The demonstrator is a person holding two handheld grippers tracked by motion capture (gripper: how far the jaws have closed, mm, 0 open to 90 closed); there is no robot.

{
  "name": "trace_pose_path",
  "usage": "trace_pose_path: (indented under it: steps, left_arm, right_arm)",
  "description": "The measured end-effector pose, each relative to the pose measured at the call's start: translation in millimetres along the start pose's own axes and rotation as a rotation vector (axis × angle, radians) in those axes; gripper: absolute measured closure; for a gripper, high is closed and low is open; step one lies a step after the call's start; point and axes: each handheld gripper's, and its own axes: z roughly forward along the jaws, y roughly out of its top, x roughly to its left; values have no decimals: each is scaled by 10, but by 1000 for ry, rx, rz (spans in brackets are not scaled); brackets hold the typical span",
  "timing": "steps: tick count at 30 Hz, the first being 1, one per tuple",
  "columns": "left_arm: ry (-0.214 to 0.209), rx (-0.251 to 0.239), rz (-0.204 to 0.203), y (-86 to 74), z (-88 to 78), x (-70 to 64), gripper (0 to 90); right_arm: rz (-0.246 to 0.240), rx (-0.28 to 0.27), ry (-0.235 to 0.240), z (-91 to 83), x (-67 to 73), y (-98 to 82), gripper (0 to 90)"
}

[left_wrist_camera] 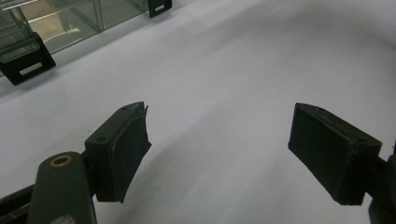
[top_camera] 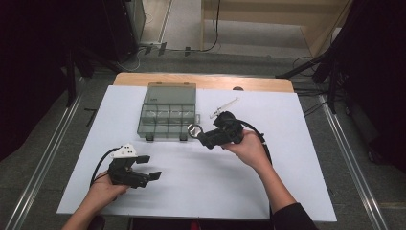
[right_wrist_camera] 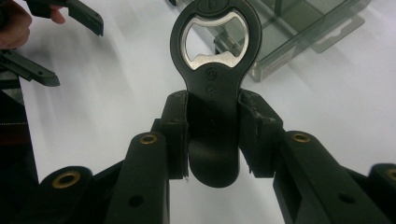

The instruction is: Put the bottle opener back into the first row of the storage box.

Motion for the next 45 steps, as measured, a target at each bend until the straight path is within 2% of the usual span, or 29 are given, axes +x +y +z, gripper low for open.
trace_pose_path:
  steps: [5,9,14,22,33,45]
  left_arm:
    - [-4,-1,-2,-1,-1,1,195]
    - [-7,5,2,0,2,-6,195]
    - [-6,-2,-1,0,-1,-2,195]
    - [-9,-5,-4,-3,-7,-3,195]
    - [-11,-1,0,-3,-7,-5,195]
    - [-14,-2,-2,-9,-20,7,195]
  right_arm:
    - [-52,25,-7,-15,-48,142,665]
    - [-77,29,16,-34,-120,275,665]
    - [-91,12,39,-79,-190,453,665]
    - [-109,34,44,-36,-300,652,665]
    - [-171,74,38,100,-423,895,666]
    - [-185,94,57,340,-586,1199,666]
